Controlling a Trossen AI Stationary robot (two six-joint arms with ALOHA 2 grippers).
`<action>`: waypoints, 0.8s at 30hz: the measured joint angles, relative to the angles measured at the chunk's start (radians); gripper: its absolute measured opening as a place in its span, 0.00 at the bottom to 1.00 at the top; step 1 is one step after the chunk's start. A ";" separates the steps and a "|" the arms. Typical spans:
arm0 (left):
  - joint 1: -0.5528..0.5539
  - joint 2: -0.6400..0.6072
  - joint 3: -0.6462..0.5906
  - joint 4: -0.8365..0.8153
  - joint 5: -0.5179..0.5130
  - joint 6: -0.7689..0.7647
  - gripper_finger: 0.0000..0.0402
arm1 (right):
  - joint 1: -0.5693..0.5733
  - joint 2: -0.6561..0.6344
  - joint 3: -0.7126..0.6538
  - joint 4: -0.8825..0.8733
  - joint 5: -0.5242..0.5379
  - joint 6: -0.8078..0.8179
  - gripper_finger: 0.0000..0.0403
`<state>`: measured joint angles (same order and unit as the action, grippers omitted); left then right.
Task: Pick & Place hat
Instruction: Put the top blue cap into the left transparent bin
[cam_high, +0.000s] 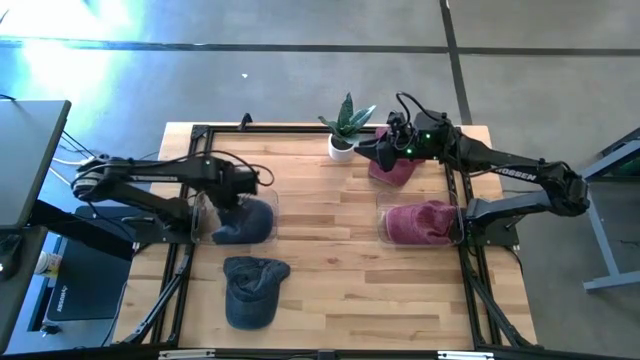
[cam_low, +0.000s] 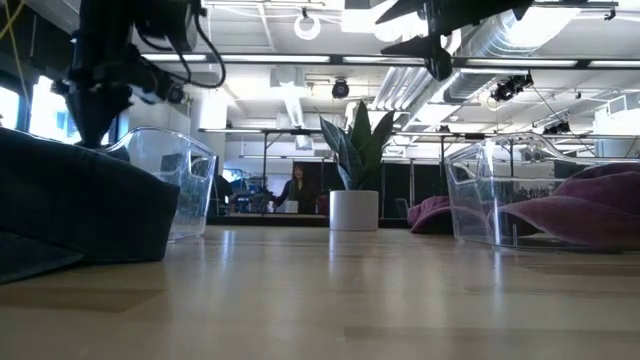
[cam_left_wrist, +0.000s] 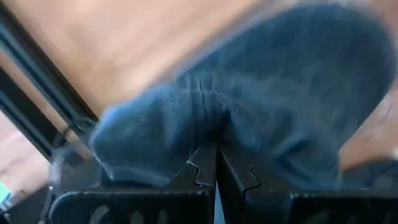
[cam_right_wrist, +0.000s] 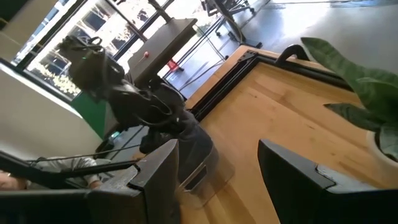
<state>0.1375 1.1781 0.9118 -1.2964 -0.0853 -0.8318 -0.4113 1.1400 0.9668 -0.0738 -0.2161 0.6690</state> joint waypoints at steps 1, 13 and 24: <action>0.000 0.013 -0.012 0.016 0.027 0.008 0.00 | 0.004 0.000 0.000 0.000 0.000 -0.002 0.53; 0.000 0.033 0.104 -0.056 0.107 0.025 0.00 | 0.020 0.000 0.000 -0.008 0.000 -0.008 0.53; 0.001 0.040 0.099 0.115 -0.009 0.085 0.00 | 0.020 0.000 0.000 -0.008 0.019 -0.008 0.53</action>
<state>0.1380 1.2183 1.0108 -1.1812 -0.0938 -0.7468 -0.3916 1.1400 0.9668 -0.0822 -0.1974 0.6612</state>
